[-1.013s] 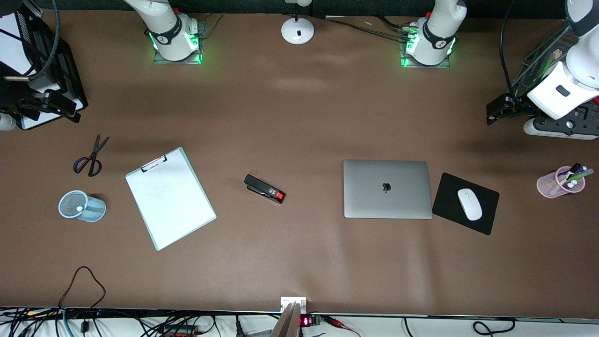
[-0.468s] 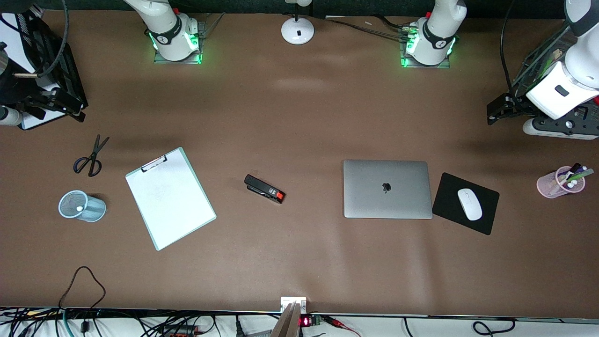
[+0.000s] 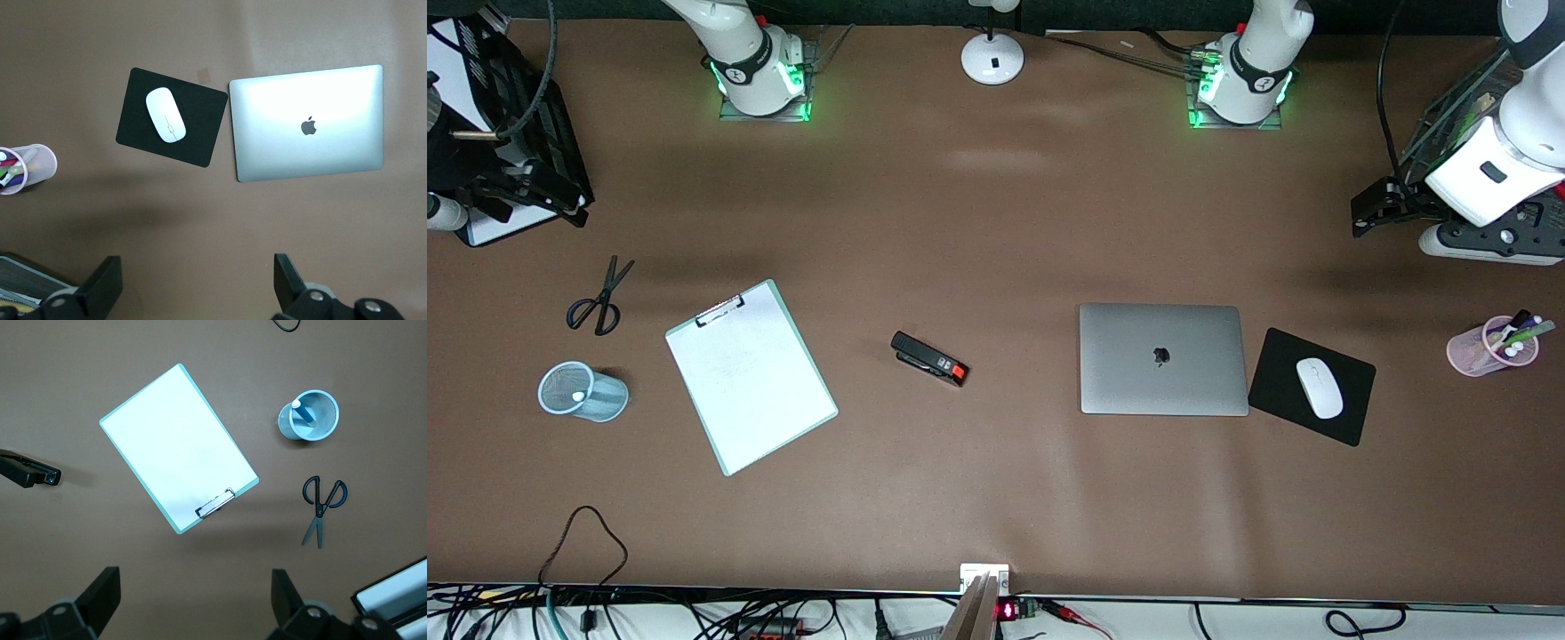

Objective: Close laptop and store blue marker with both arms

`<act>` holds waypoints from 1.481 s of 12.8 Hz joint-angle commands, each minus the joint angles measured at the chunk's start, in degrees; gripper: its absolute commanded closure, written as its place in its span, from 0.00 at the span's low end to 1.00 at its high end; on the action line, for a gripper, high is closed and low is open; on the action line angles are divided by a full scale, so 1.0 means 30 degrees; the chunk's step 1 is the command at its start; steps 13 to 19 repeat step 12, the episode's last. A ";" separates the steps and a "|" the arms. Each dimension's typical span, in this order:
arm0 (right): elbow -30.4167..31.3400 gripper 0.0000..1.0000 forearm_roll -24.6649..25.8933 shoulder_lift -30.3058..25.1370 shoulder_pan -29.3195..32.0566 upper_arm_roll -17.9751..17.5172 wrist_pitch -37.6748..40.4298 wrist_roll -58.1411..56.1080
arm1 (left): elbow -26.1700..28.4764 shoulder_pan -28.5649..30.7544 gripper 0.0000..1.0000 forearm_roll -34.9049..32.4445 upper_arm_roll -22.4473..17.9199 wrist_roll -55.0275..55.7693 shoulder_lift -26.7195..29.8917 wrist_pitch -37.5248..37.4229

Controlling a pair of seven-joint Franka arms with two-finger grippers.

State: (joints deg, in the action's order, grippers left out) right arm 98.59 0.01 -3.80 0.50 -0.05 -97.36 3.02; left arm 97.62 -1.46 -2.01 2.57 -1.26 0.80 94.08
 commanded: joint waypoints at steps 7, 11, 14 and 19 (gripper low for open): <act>-0.0079 0.00 0.0203 0.0037 0.0039 -0.0101 0.0051 -0.0098 | -0.0546 0.0018 0.00 -0.0413 0.0112 -0.0224 -0.0151 -0.0804; -0.0079 0.00 0.0203 0.0037 -0.0019 -0.0101 0.0051 -0.0127 | -0.0546 0.0018 0.00 -0.0413 0.0141 -0.0195 -0.0122 -0.0892; -0.0079 0.00 0.0232 0.0037 0.0010 -0.0101 0.0022 -0.0127 | -0.0546 -0.0011 0.00 -0.0413 0.0141 -0.0195 -0.0122 -0.0892; -0.0079 0.00 0.0232 0.0037 0.0010 -0.0101 0.0022 -0.0127 | -0.0546 -0.0011 0.00 -0.0413 0.0141 -0.0195 -0.0122 -0.0892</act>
